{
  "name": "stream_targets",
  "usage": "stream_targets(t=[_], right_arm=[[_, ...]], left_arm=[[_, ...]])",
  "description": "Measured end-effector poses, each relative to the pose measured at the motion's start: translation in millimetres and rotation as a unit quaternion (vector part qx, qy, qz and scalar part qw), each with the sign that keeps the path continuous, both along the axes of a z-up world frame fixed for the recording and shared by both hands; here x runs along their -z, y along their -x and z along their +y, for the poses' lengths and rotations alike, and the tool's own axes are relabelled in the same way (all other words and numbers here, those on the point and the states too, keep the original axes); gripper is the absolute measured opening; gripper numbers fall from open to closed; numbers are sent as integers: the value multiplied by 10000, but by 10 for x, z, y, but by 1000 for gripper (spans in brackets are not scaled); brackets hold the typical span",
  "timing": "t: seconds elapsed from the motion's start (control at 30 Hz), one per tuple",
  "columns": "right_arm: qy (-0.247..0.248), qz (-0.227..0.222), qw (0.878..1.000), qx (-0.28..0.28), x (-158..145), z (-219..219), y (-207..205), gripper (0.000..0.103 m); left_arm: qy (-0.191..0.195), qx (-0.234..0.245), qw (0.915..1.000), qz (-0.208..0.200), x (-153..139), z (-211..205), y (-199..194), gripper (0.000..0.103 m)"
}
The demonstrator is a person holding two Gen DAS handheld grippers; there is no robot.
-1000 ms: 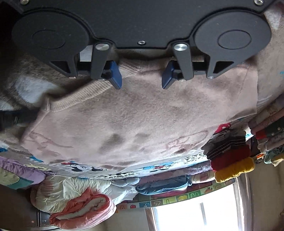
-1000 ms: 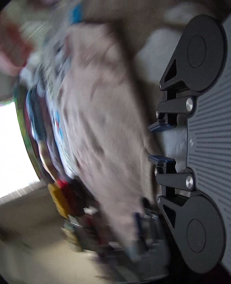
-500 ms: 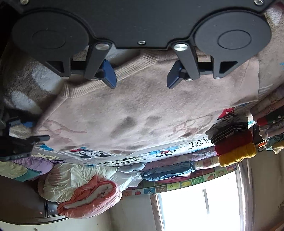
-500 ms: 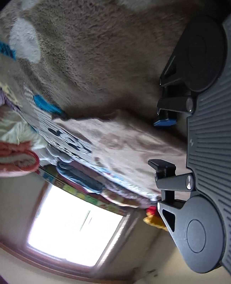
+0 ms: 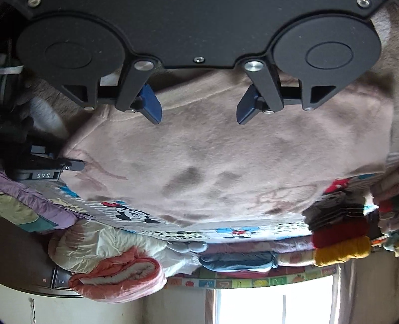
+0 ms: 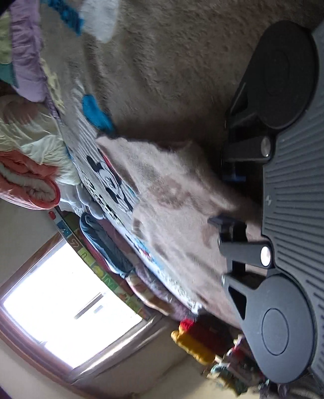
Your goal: Fold clothes
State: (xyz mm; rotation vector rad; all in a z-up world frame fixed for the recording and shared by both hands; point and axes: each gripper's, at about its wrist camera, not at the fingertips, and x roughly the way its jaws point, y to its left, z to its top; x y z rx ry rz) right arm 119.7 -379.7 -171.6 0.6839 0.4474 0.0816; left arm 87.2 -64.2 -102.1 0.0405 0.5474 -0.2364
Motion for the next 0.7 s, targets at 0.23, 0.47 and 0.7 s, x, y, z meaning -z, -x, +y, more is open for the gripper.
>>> stream_targets(t=[0.23,0.47,0.7], right_arm=[[-42,-161,9998,51,-25,-171,53,21],[137,-163,9998,22,-21,-134,-65,21],[366,-170,9992,51,-81,-107,-82,22]], left_arm=[[-59,719,9972,-194,-355,-444,-298,66],[234,1061,9925,562,-631,-939,-1288,66],[194,936,9858,1378,-705,-1554,-2290,65]])
